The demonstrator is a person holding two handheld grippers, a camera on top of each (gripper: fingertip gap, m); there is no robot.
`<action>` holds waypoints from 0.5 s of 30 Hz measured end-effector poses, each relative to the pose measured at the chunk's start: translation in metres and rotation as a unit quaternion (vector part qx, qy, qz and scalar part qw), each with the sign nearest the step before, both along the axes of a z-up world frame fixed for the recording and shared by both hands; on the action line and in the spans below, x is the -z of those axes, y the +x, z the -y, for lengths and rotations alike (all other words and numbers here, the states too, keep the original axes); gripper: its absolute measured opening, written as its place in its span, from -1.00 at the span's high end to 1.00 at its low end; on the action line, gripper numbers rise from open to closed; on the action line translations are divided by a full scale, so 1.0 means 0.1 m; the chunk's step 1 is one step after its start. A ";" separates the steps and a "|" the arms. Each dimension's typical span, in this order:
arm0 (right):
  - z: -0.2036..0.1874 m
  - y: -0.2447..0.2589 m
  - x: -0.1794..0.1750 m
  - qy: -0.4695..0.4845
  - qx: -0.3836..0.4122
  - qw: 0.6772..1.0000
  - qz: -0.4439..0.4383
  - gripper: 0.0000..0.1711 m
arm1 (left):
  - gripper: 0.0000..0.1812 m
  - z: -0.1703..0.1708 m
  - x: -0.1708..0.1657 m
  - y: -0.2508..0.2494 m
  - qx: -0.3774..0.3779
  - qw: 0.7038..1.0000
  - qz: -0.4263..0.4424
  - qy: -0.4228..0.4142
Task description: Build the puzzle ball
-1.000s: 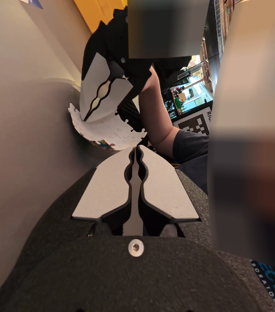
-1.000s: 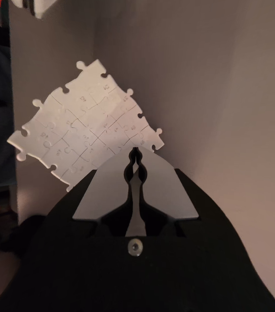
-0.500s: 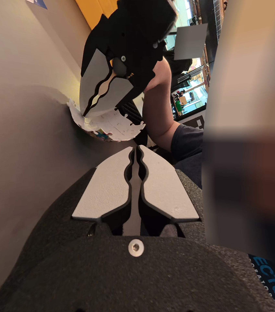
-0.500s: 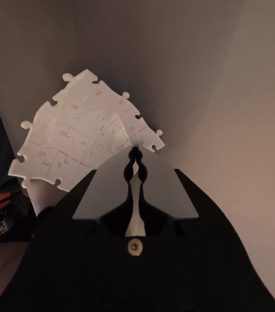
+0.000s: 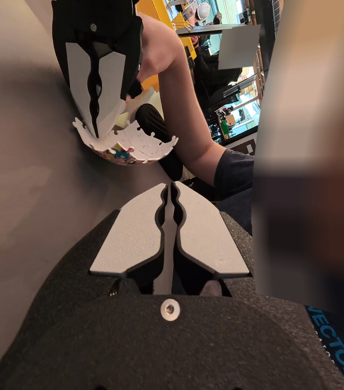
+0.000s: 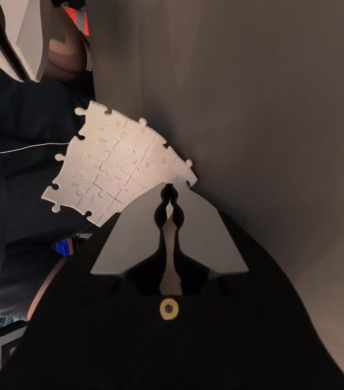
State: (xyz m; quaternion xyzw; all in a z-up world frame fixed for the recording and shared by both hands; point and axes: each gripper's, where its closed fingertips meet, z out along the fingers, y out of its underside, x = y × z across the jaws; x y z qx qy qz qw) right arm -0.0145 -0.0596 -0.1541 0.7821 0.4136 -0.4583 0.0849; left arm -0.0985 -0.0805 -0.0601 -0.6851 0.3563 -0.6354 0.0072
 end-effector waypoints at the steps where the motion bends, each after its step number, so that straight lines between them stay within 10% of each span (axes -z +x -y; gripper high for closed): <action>1: 0.00 0.00 0.00 0.004 0.004 1.000 -0.006 0.98 | 0.98 0.00 0.00 0.00 0.000 1.000 -0.001 0.001; 15: 0.01 0.00 0.04 0.295 -0.039 0.951 0.082 0.98 | 0.97 -0.05 -0.08 -0.03 -0.009 1.000 -0.002 0.011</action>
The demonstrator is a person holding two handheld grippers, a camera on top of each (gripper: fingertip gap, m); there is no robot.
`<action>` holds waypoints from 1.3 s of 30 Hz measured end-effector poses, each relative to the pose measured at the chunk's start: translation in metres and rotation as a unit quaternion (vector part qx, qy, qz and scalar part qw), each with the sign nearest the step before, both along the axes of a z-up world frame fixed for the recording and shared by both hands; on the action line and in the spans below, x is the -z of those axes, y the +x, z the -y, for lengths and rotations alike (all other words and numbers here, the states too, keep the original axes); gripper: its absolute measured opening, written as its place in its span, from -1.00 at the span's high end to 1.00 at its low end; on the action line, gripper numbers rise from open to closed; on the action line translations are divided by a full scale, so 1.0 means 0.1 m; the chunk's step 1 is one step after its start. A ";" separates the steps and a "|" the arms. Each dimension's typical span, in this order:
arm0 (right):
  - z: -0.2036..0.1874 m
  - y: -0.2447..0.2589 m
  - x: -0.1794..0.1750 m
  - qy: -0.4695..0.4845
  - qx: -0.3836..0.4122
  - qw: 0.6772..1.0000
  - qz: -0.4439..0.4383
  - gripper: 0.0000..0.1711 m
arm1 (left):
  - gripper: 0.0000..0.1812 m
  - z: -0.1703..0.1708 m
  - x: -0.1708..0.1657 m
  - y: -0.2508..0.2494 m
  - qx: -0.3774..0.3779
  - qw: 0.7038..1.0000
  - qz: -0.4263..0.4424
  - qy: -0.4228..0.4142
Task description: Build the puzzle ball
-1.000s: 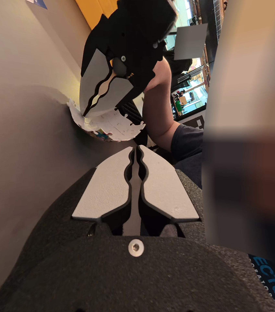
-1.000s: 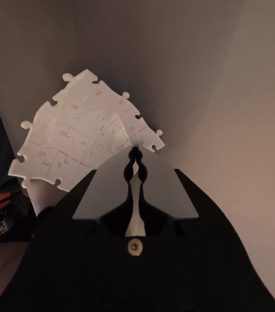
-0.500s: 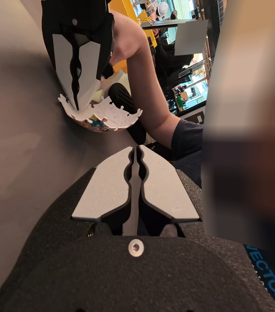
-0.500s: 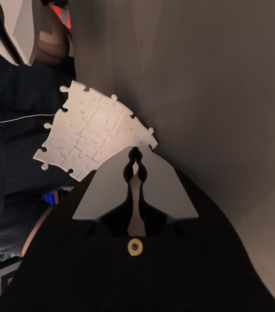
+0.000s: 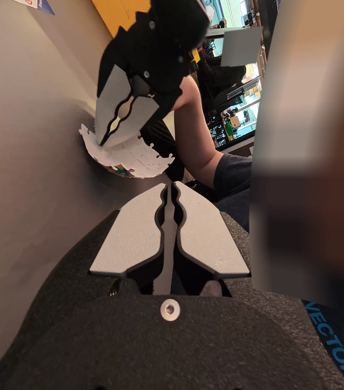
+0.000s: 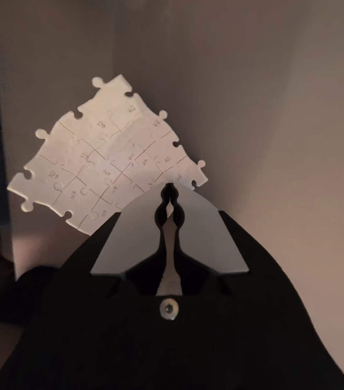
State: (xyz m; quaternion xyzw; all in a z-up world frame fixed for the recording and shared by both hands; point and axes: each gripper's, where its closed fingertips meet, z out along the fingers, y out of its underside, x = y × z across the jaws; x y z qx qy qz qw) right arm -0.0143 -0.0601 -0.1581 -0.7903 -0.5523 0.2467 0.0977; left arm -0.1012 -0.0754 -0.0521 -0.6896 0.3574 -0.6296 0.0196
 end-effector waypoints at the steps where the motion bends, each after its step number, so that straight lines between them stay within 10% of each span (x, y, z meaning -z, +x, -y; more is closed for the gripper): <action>1: 0.00 0.00 0.00 0.022 -0.001 1.000 0.008 0.98 | 0.97 0.00 -0.01 -0.01 -0.001 1.000 0.001 0.000; 14: -0.01 0.01 0.01 0.059 0.009 0.992 0.109 0.98 | 0.97 0.00 -0.04 -0.07 -0.010 1.000 0.003 0.005; 27: -0.18 0.22 -0.65 0.046 0.115 0.988 -0.095 0.99 | 0.96 0.07 0.11 -0.05 -0.002 1.000 -0.005 -0.017; 39: 0.03 0.31 -0.30 -0.117 0.178 0.962 -0.173 0.99 | 0.95 0.10 0.49 -0.01 -0.005 0.998 -0.060 -0.025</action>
